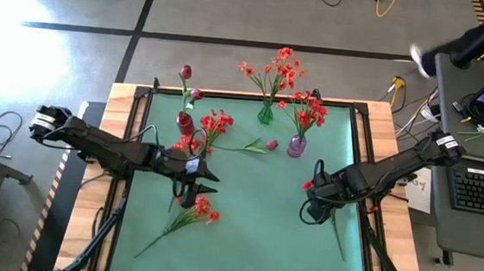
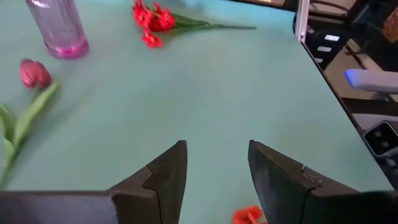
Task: Sort flowers into vase by color
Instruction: Put the bottom red flowers into the violet flower vase
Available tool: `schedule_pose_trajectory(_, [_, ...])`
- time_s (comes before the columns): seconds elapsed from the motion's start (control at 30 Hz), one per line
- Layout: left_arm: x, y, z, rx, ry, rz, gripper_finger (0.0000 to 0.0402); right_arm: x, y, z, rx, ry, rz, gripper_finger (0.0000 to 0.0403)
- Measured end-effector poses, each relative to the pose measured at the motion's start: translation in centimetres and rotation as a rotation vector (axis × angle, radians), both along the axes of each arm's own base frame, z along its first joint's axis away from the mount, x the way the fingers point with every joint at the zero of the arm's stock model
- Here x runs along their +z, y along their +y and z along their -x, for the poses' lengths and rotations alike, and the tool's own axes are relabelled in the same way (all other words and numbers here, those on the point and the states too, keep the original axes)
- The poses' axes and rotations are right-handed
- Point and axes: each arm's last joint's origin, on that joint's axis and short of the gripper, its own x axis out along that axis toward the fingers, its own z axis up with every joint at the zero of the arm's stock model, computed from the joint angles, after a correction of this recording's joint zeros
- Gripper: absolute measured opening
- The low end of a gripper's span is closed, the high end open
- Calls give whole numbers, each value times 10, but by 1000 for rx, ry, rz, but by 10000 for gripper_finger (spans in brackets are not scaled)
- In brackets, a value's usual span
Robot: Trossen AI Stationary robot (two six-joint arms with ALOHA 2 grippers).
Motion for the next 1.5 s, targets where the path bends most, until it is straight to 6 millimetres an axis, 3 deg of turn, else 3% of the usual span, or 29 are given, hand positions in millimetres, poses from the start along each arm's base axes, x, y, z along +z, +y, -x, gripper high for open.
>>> schedule_pose_trajectory(0.47, [-1,-3,0,6,13,30,158,-19,15,-3,-7,91,34,327])
schedule_pose_trajectory(0.77, [-2,-3,0,22,29,55,158,-39,16,12,-61,182,50,324])
schedule_pose_trajectory(1.0, [-6,-4,5,65,130,236,158,-59,17,17,-94,181,8,329])
schedule_pose_trajectory(1.5, [-7,-4,4,69,129,220,158,-87,19,25,-173,198,59,325])
